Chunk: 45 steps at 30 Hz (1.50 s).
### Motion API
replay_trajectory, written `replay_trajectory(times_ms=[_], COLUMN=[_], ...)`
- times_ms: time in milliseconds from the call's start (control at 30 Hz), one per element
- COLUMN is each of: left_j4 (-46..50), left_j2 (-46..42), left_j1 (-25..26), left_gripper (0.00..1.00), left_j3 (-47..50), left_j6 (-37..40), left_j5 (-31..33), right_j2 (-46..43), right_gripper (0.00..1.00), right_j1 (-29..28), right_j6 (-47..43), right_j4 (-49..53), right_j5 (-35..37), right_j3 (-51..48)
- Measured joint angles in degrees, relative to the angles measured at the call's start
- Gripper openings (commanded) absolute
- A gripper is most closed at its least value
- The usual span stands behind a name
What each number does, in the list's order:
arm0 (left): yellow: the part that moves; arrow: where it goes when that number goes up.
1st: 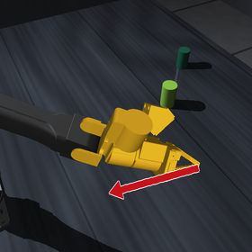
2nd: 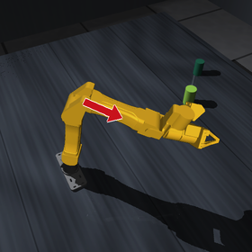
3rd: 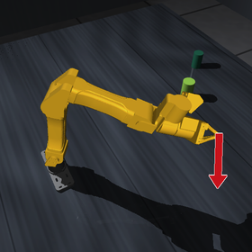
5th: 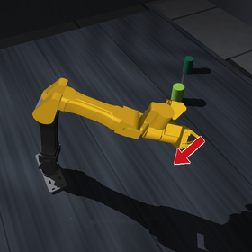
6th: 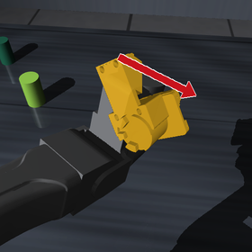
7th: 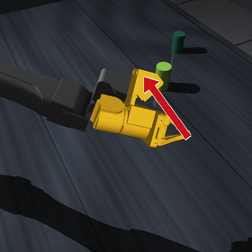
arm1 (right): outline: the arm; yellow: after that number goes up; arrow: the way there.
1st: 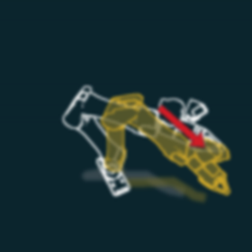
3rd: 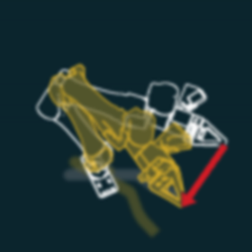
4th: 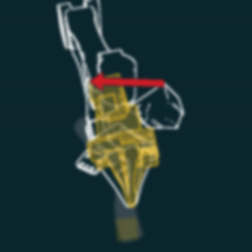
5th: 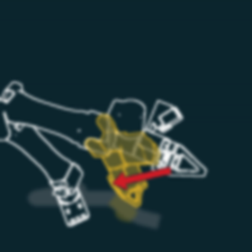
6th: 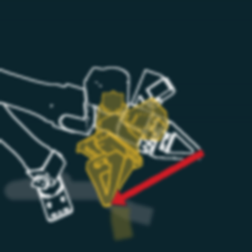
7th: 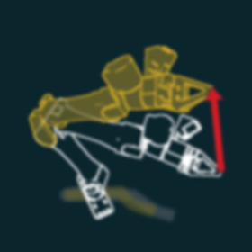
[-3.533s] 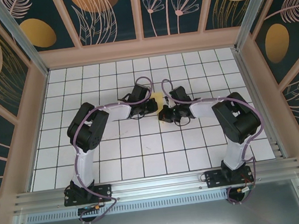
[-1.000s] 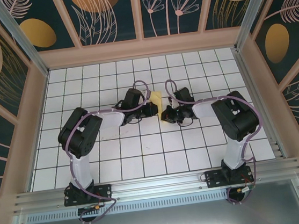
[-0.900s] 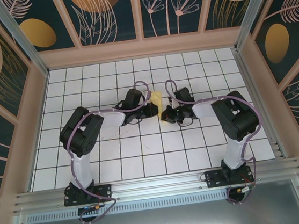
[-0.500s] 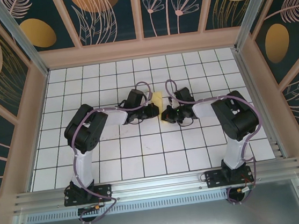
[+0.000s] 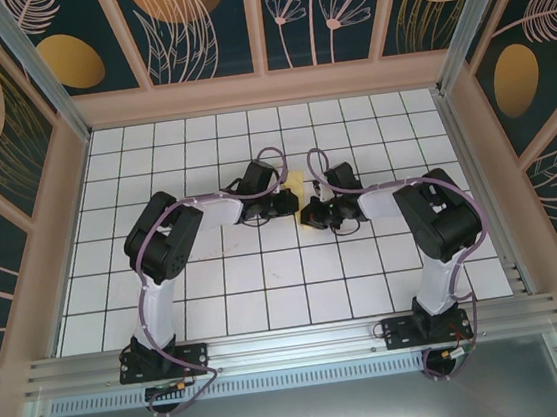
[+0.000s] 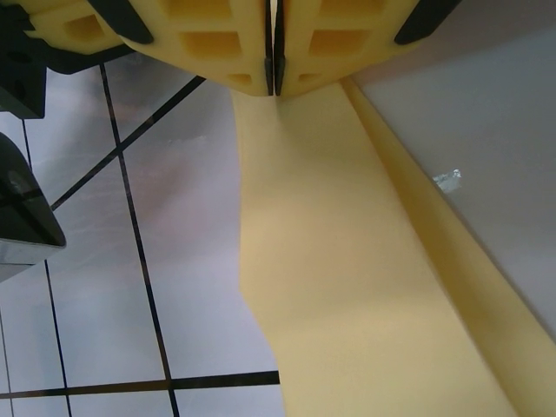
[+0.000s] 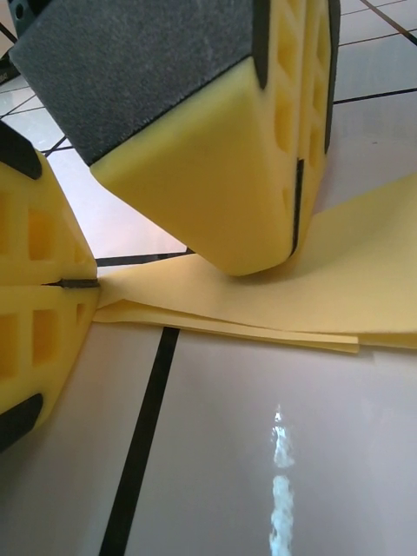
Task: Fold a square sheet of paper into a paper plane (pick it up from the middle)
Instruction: Fold the wing for the fifth time at the center of the table.
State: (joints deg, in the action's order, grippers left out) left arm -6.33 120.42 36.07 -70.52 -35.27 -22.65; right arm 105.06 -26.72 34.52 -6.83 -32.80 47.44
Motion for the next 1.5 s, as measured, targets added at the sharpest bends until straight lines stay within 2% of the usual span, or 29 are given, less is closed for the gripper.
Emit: replay_trajectory(times_ms=[367,700,1067,1267,1500], left_j4=[4.7,5.7,11.7,9.9,1.3], left_j2=[2.9,6.3,8.5,6.2,-4.4], left_j1=[-1.4,-6.5,-6.5,-7.1,-6.8], left_gripper=[0.15,0.16,0.15,0.16,0.15], left_j3=[-6.1,-11.8,-17.7,-15.3,-4.4], left_j6=[2.1,2.8,4.2,4.7,4.4], left_j5=[0.6,3.6,6.3,10.3,2.6], right_j2=[-0.3,-0.3,-0.4,-0.4,-0.4], right_gripper=[0.00,0.00,0.00,0.00,0.00], right_j1=[0.0,0.0,0.0,0.0,-0.1], right_j6=[-1.2,-1.2,-1.2,-1.2,-1.2], right_j4=[-1.8,-2.9,-3.6,-3.6,-3.7], right_j5=[0.0,0.0,0.0,0.0,0.0], right_j3=[-1.2,-1.9,-2.2,-2.2,-2.2])
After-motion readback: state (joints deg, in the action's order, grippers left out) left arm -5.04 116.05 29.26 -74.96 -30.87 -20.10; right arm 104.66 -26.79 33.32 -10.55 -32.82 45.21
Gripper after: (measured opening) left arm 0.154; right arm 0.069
